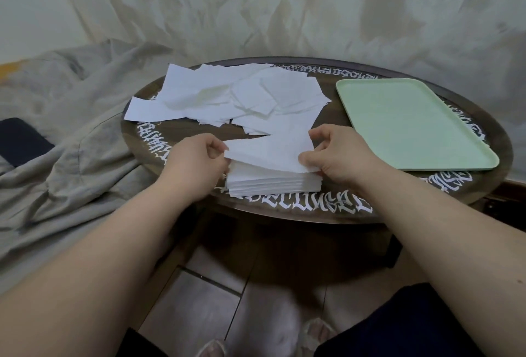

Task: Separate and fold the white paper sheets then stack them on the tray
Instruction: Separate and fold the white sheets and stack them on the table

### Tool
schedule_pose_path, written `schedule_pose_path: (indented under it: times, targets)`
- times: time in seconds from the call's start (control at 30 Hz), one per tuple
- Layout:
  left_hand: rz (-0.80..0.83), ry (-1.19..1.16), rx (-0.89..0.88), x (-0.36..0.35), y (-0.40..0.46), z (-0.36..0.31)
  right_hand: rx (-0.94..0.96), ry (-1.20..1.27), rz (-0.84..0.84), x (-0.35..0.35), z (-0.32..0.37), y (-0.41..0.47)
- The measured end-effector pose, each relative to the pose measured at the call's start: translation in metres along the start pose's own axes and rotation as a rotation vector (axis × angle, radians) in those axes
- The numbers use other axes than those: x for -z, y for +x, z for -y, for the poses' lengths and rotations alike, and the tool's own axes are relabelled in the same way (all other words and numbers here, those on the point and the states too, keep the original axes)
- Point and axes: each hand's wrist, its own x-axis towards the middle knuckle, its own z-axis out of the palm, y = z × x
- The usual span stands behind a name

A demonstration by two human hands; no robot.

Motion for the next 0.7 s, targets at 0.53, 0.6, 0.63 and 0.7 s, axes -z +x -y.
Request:
schedule_pose_path:
  times: [0.53,0.6,0.63,0.7]
  targets:
    - [-0.069,-0.220,-0.056,-0.0016,0.0047,0.0023,0.050,-0.033,-0.072,0.0052,0.0003,-0.0003]
    - [-0.034,-0.163,-0.045,-0.0034,0.0045,0.0051,0.024,-0.058,-0.056,0.0046,-0.0014,-0.0009]
    - [-0.026,-0.147,-0.038,-0.0035,0.0041,0.0055,0.010,-0.067,-0.049,0.0045,-0.0020,-0.0009]
    - [-0.021,-0.143,-0.029,-0.0029,0.0042,0.0055,-0.006,-0.078,-0.044,0.0052,-0.0025,-0.0005]
